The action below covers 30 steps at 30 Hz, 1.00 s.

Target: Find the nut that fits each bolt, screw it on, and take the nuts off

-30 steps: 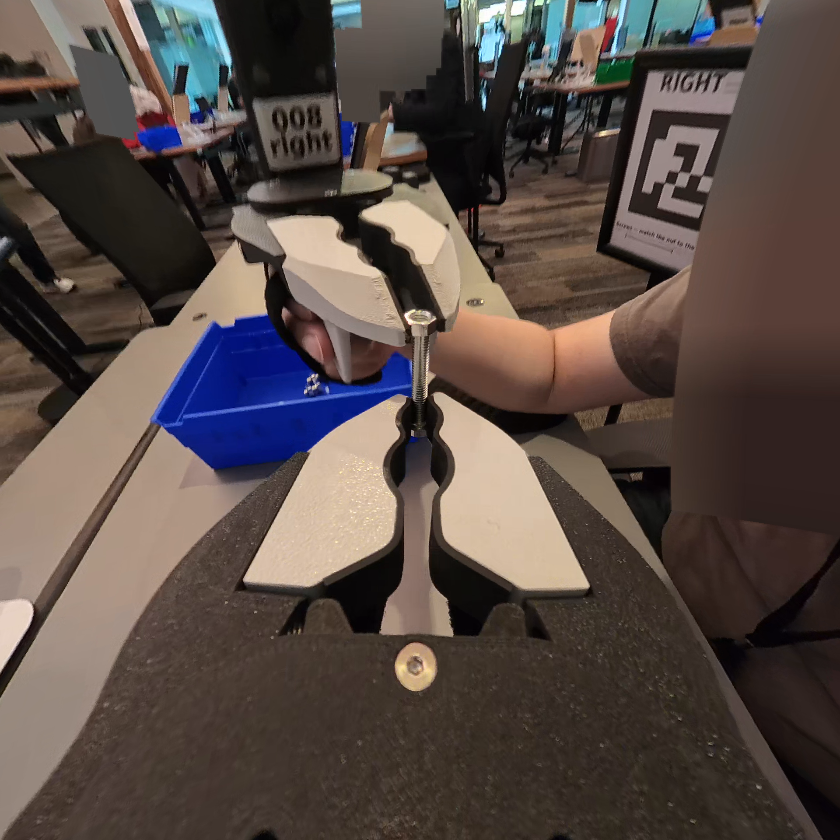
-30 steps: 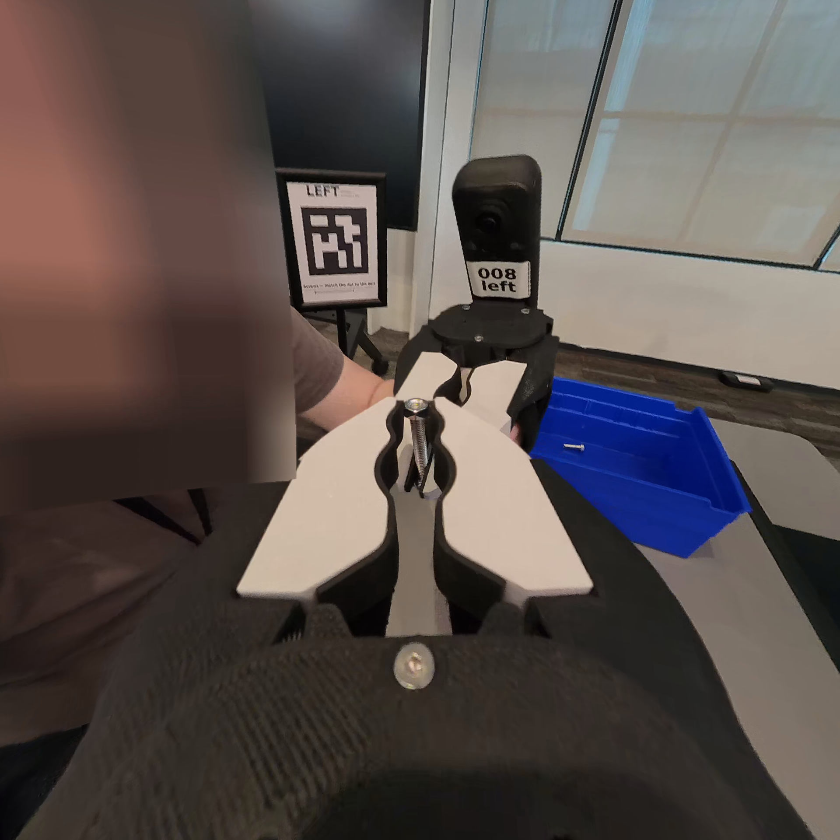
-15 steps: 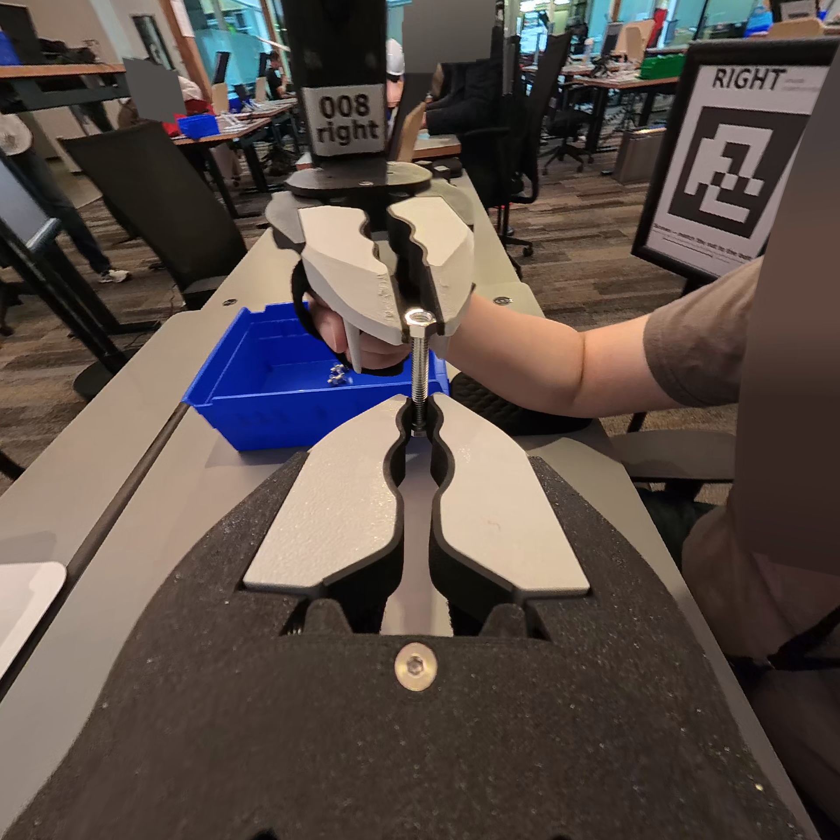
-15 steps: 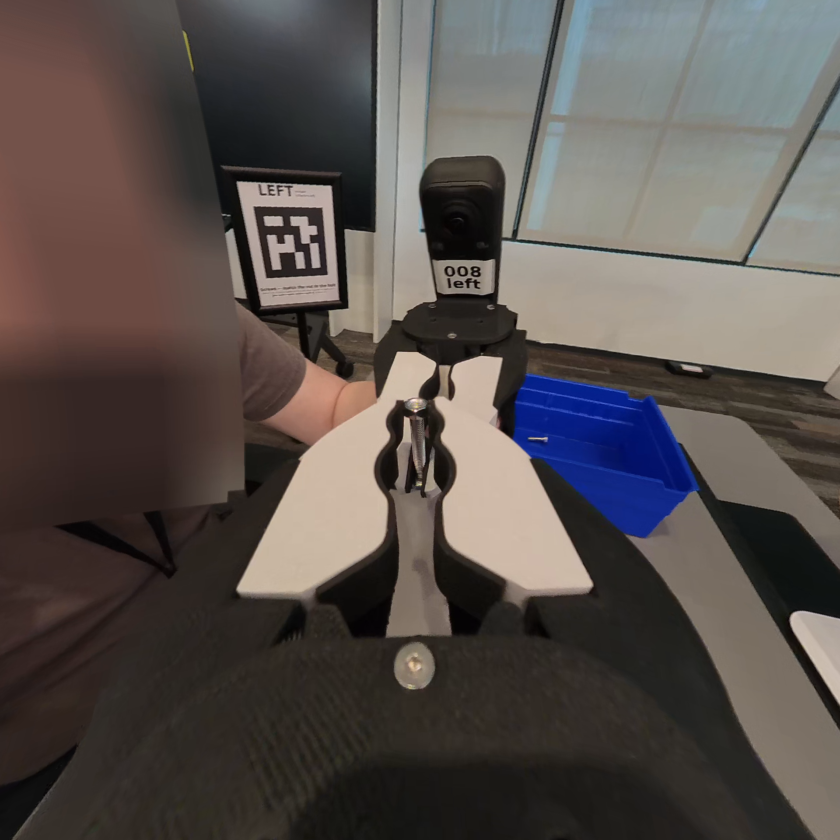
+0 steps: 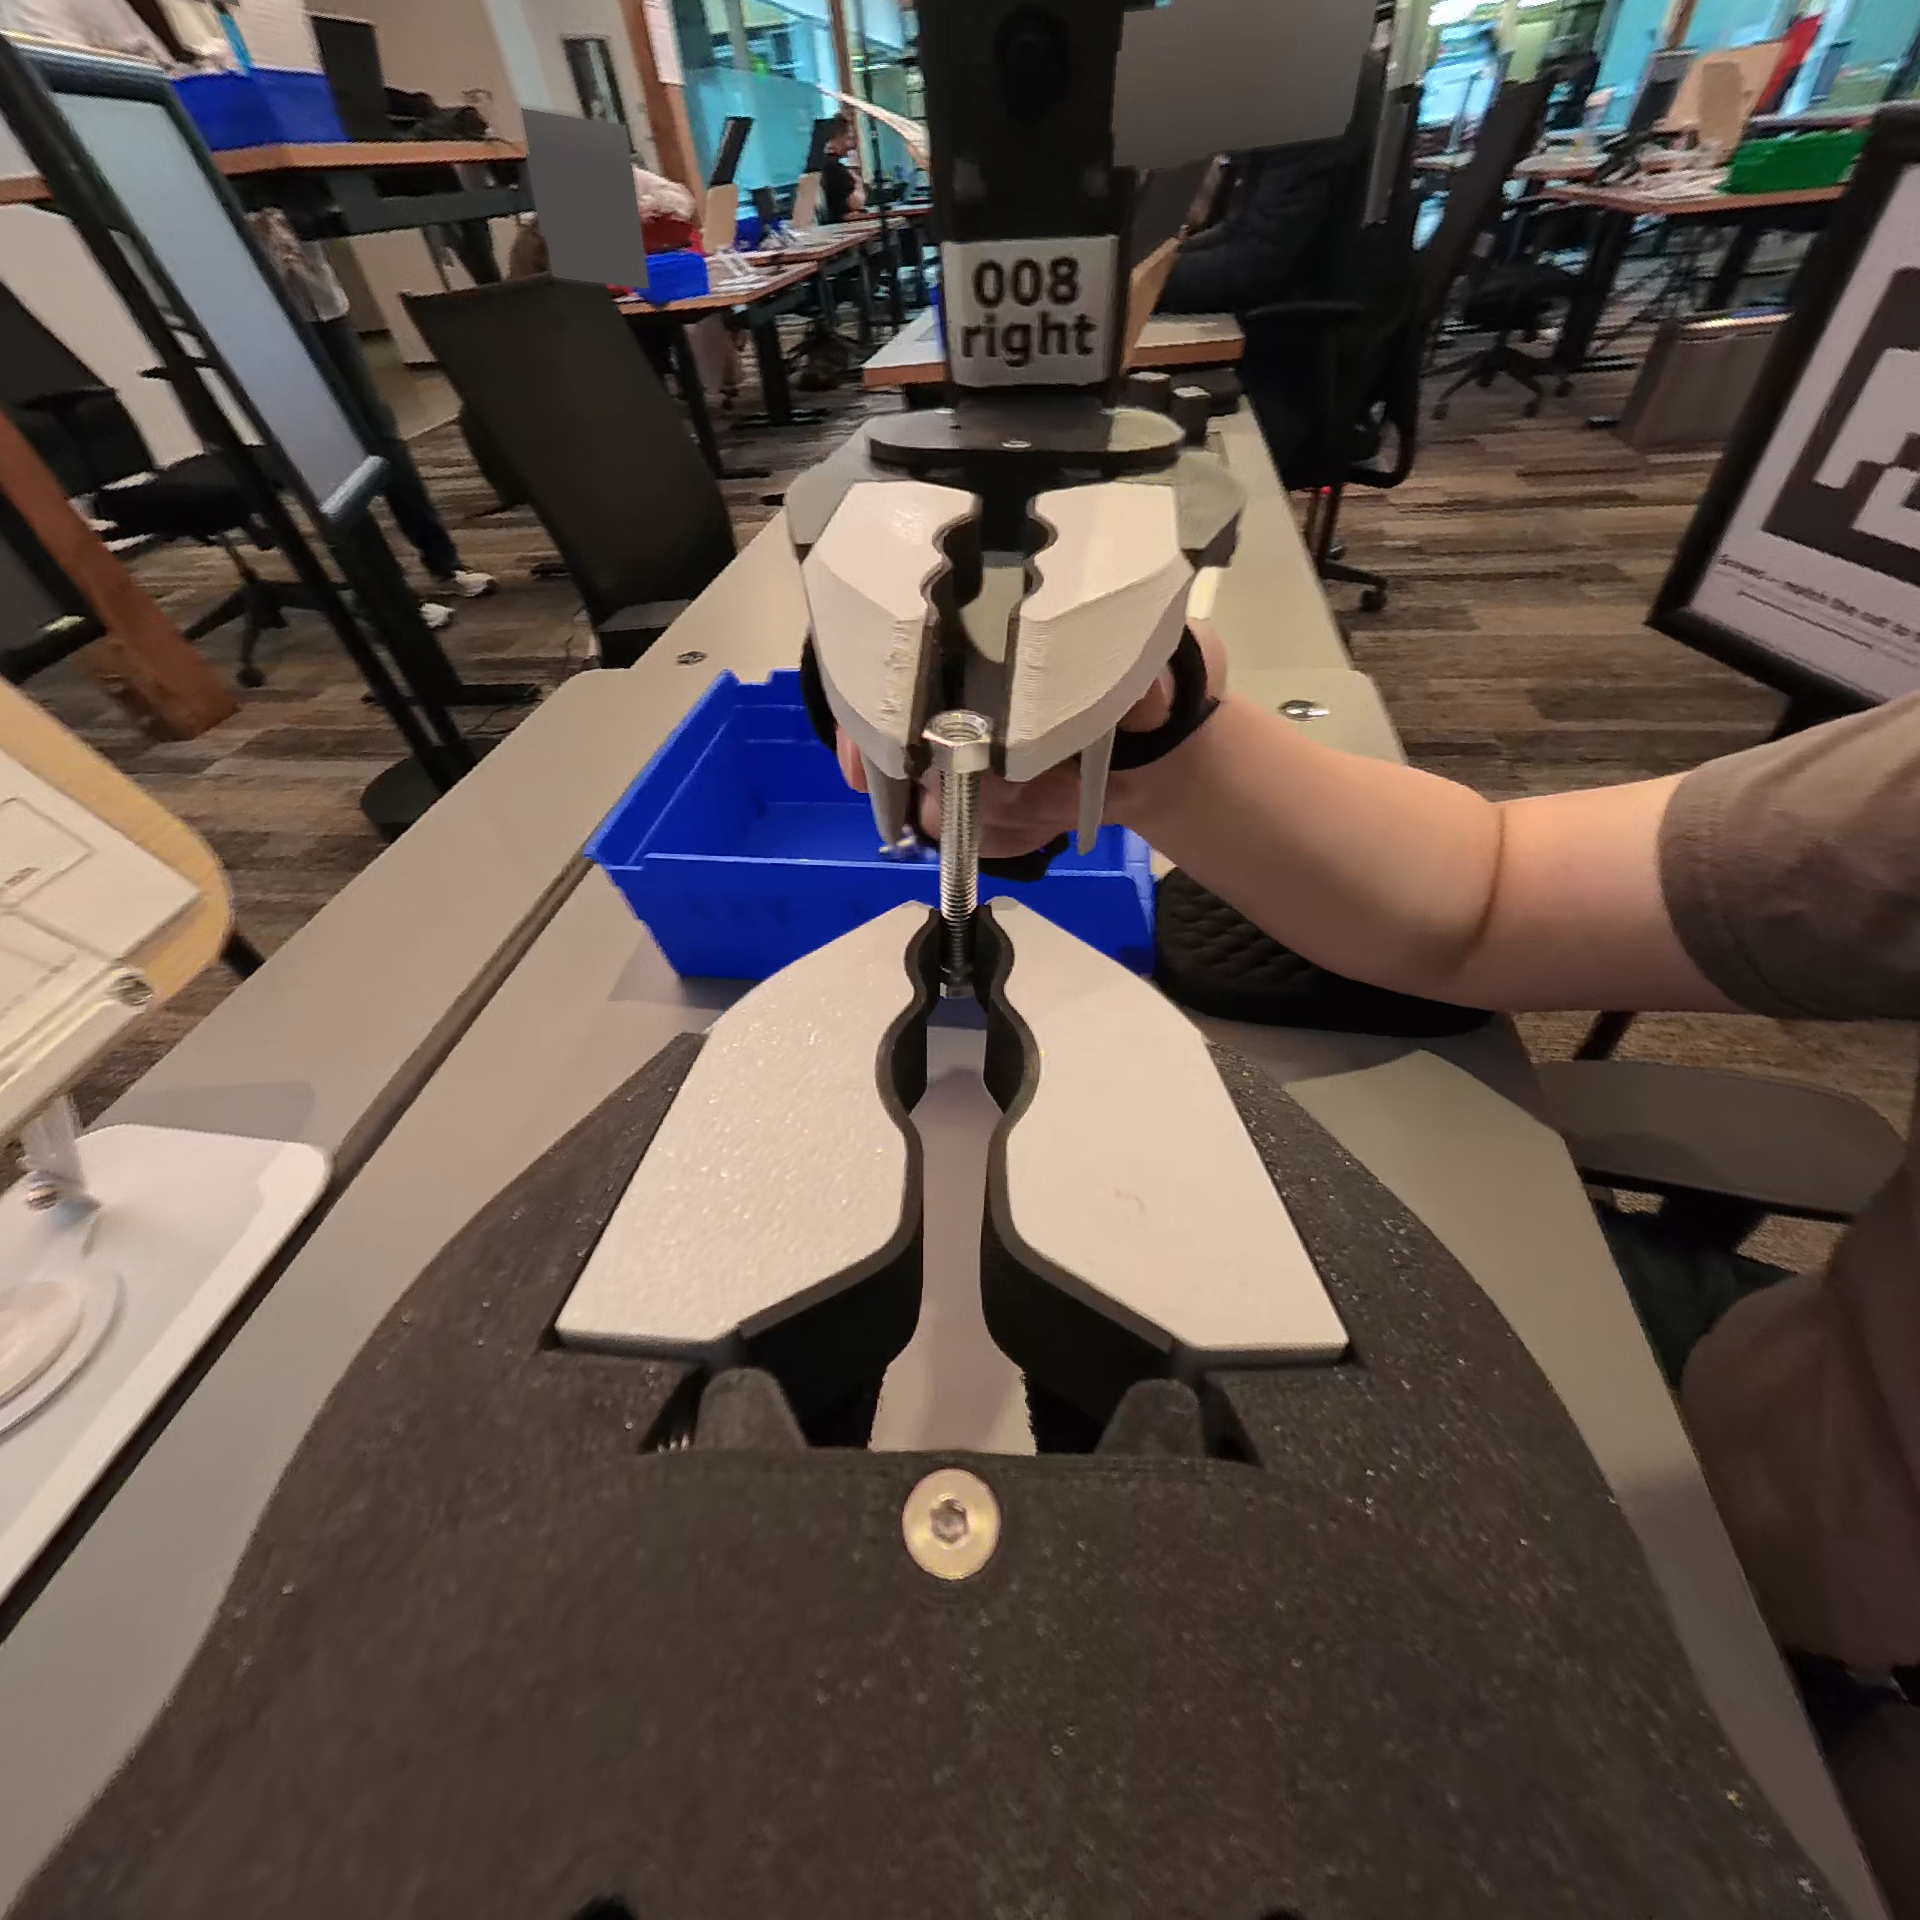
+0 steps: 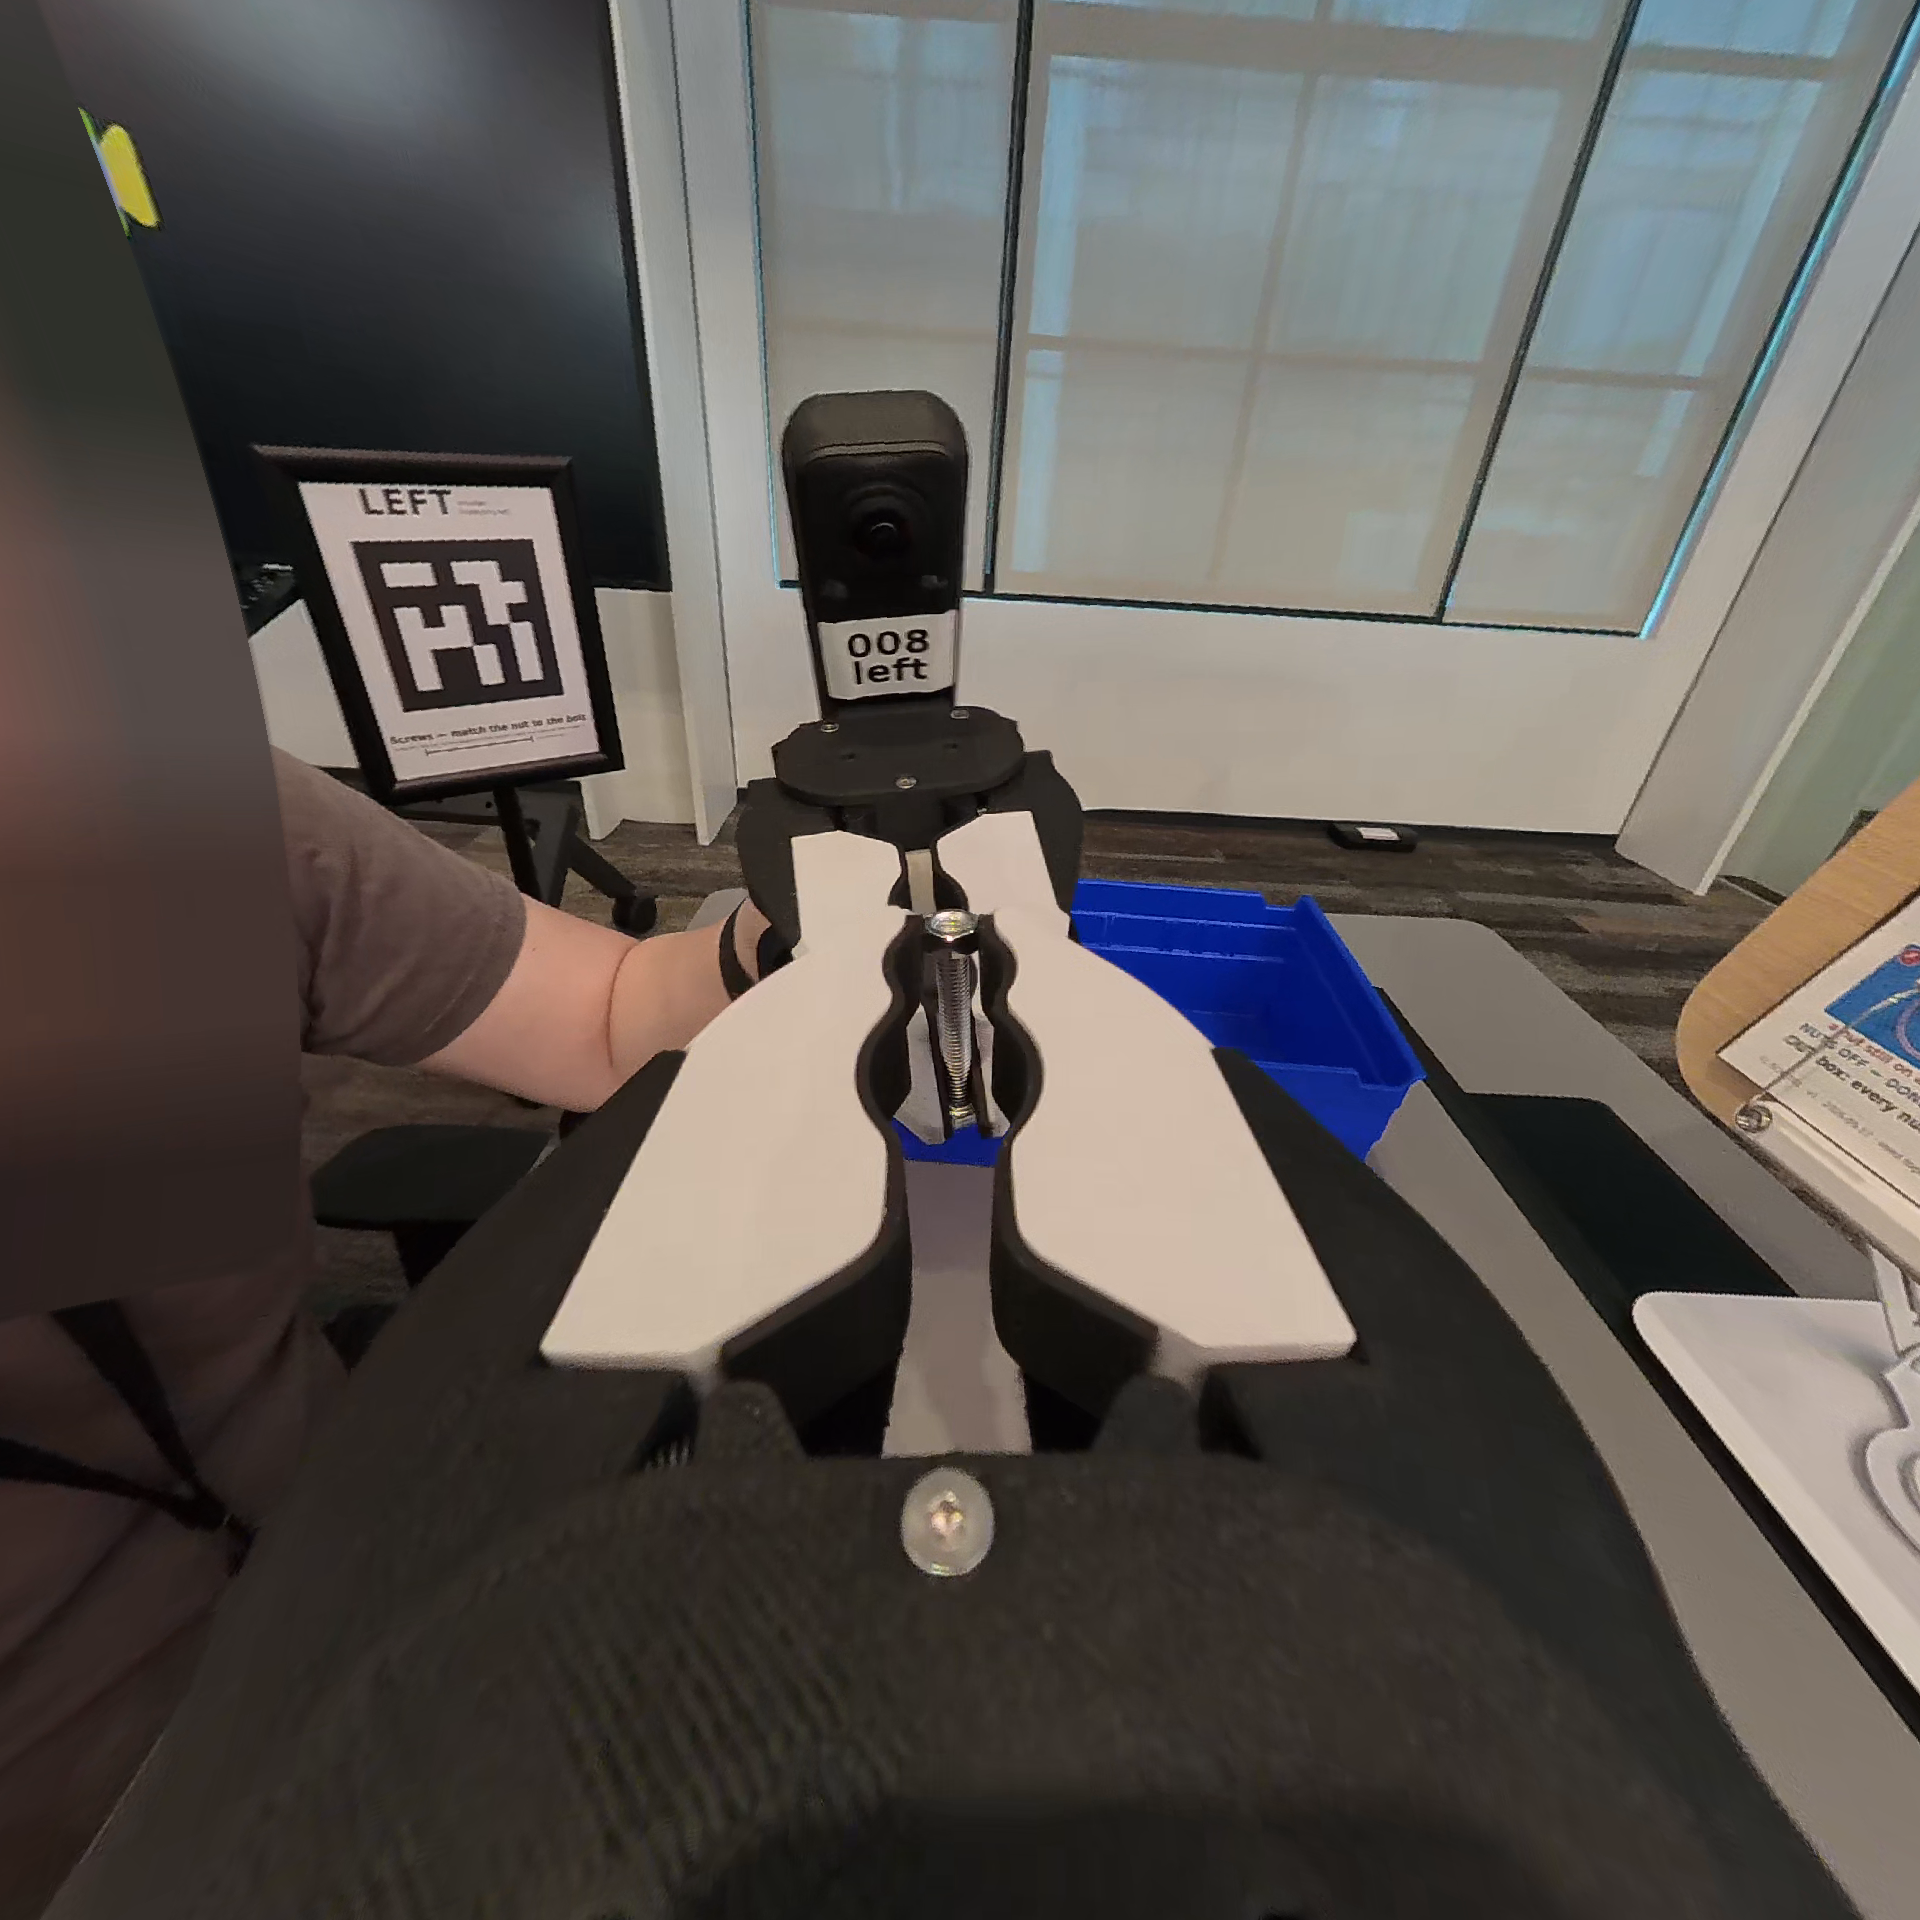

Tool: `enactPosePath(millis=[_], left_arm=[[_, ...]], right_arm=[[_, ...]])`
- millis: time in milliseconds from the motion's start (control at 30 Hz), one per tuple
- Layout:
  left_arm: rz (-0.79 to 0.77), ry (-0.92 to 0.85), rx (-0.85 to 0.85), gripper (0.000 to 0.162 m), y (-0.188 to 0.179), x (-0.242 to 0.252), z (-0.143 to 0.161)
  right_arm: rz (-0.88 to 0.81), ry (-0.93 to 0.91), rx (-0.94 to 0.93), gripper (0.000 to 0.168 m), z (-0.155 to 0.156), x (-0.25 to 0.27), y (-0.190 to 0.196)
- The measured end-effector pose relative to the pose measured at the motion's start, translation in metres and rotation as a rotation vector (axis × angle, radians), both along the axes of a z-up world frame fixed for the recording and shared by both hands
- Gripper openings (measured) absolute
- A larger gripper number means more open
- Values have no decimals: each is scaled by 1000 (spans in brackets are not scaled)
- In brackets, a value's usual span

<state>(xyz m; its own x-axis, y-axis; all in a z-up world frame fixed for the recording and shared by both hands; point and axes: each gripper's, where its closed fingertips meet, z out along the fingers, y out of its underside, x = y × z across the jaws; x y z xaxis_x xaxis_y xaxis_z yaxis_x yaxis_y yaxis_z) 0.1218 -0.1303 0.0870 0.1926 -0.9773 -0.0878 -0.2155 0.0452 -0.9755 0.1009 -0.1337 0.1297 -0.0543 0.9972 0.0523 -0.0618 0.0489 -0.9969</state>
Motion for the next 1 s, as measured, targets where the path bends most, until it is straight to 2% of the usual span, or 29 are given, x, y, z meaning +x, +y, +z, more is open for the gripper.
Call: enactPosePath(millis=[533, 700, 1000], left_arm=[[254, 43, 90, 5, 32, -15, 0], [275, 32, 77, 5, 36, -16, 0], [269, 31, 80, 5, 35, -16, 1]], right_arm=[[-334, 18, -33, 11, 0, -10, 29], [-438, 40, -36, 11, 0, -12, 34], [-422, 49, -51, 11, 0, -11, 32]])
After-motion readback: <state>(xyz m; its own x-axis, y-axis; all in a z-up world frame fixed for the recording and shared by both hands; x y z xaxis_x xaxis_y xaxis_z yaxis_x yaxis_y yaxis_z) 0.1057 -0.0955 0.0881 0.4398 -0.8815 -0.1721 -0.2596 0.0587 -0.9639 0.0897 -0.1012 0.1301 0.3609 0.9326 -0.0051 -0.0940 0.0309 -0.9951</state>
